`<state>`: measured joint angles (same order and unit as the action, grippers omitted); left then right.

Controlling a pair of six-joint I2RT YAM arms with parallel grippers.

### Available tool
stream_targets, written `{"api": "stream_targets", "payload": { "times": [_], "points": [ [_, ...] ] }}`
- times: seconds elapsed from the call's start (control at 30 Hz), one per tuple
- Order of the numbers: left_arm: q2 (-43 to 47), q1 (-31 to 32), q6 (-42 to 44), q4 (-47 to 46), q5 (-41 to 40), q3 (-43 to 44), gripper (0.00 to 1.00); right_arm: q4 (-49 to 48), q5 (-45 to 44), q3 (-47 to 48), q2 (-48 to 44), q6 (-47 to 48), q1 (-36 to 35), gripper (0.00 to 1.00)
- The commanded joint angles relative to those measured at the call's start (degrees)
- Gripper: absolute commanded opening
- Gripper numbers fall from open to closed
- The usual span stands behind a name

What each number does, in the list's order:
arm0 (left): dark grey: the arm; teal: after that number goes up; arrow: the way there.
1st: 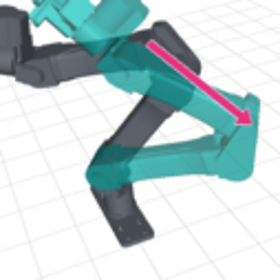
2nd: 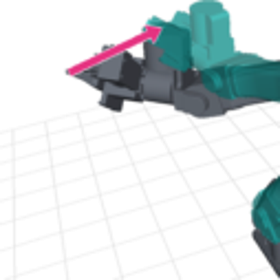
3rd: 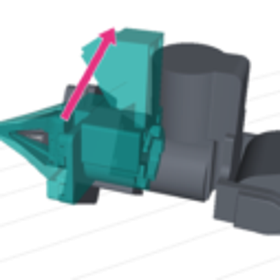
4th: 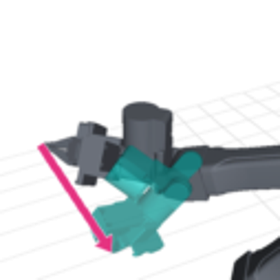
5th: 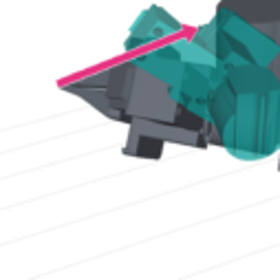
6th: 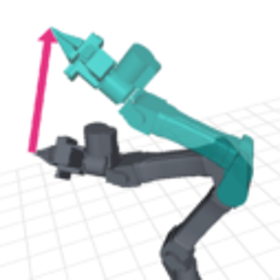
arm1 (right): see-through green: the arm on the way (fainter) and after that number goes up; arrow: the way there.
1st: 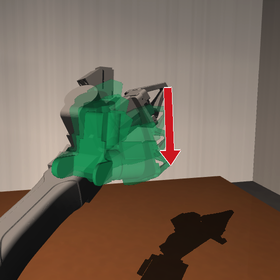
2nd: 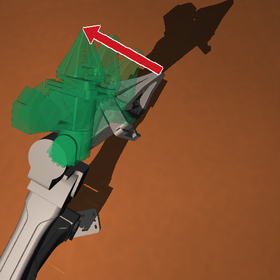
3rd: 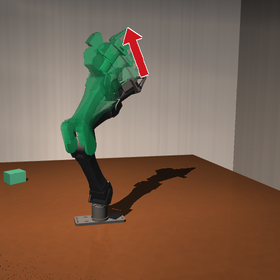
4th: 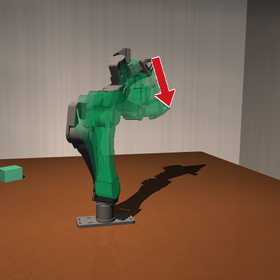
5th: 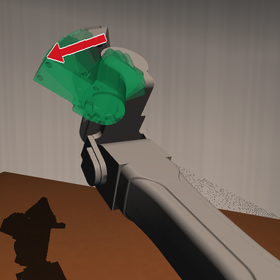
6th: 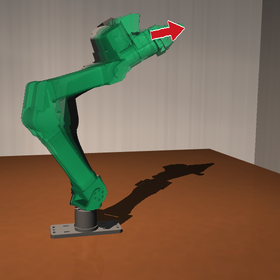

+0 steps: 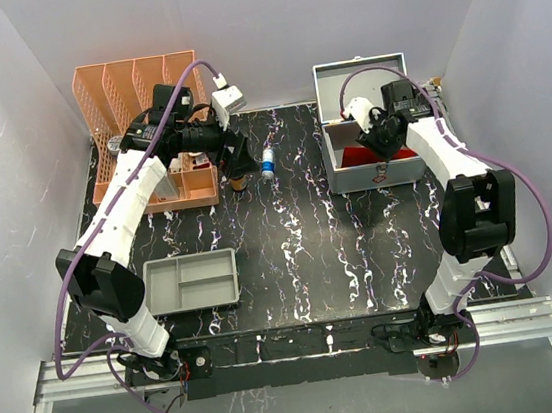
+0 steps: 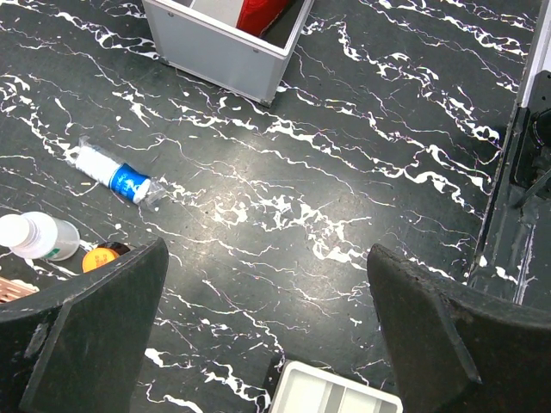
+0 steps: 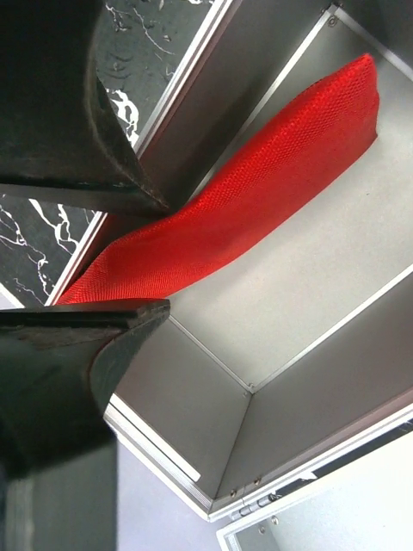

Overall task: Organize the medicine kit
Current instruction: Place the medicine pouch inside the medicine box.

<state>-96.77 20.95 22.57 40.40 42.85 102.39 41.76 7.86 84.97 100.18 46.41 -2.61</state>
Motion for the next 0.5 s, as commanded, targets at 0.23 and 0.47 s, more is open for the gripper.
{"api": "stream_targets", "payload": {
  "times": [0.23, 0.47],
  "points": [
    [0.3, -0.6, 0.9, 1.1, 3.1, 2.7, 0.99, -15.4, -7.2, -5.2, -3.1, -3.4, -0.3, 0.60],
    [-0.3, -0.7, 1.2, 1.3, 3.4, 3.3, 0.99, -21.3, -7.4, -7.0, -4.9, -5.2, -0.5, 0.71]
  ]
}}
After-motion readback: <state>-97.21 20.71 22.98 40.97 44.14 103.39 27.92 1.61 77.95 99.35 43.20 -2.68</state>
